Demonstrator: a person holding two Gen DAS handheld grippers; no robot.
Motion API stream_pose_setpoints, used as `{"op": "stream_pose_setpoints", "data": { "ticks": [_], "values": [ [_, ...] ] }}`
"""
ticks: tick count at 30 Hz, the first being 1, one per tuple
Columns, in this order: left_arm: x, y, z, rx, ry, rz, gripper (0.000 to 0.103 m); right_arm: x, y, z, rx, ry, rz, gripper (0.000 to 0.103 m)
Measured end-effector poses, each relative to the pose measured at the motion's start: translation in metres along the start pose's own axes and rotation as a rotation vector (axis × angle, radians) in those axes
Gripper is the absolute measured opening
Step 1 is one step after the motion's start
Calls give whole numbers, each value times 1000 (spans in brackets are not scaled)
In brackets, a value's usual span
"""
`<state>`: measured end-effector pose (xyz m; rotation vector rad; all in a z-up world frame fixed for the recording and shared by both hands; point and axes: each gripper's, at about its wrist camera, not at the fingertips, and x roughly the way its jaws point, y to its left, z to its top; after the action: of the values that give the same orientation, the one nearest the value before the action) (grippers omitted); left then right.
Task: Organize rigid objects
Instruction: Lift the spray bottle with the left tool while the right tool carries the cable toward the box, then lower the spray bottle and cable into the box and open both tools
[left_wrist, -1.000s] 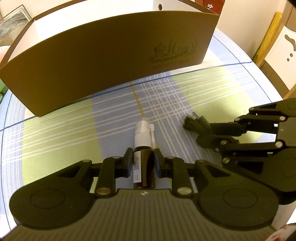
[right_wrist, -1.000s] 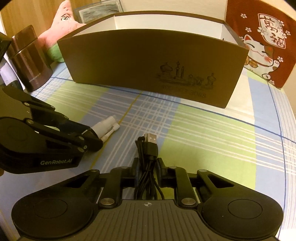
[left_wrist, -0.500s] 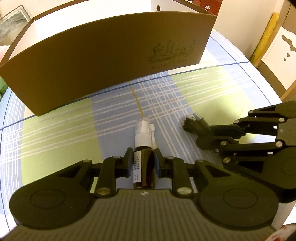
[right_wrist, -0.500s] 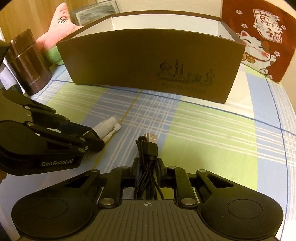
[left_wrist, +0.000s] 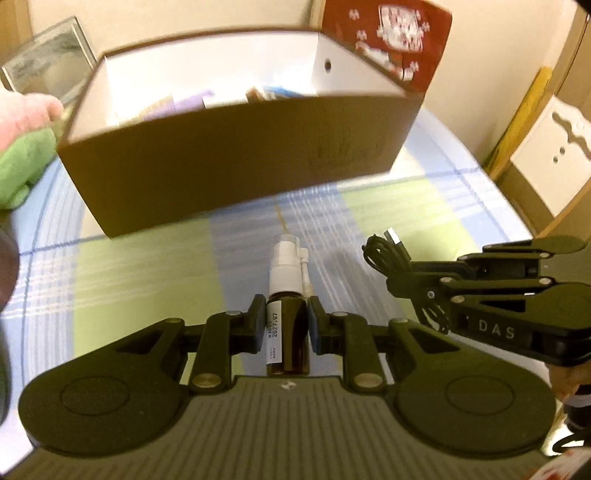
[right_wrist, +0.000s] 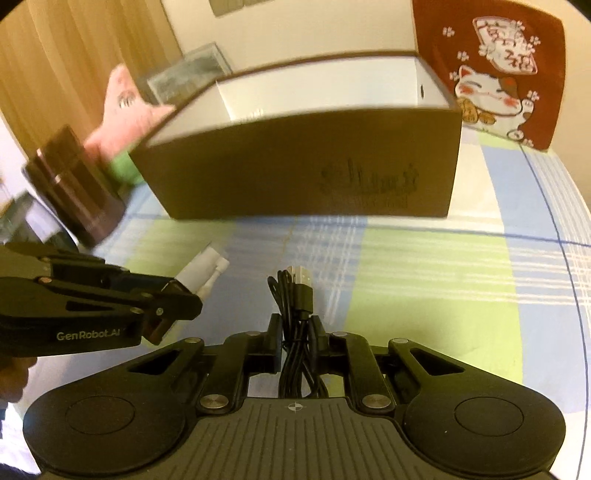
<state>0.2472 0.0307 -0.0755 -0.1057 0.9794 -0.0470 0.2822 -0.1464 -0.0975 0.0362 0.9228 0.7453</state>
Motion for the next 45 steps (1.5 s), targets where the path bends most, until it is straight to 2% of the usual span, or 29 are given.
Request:
{"op": "stream_pose_setpoints", "data": {
  "ticks": [11, 22, 33, 45],
  "values": [
    [-43, 8, 36, -20, -126, -6, 19, -28, 10, 49, 41, -123, 67, 10],
    [-52, 25, 92, -21, -213, 34, 19, -31, 7, 114, 79, -213, 94, 10],
    [-28, 40, 155, 3, -245, 58, 19, -6, -8, 169, 106, -245, 71, 10],
    [36, 53, 208, 26, -180, 88, 19, 50, -43, 214, 133, -196, -1, 10]
  ]
}}
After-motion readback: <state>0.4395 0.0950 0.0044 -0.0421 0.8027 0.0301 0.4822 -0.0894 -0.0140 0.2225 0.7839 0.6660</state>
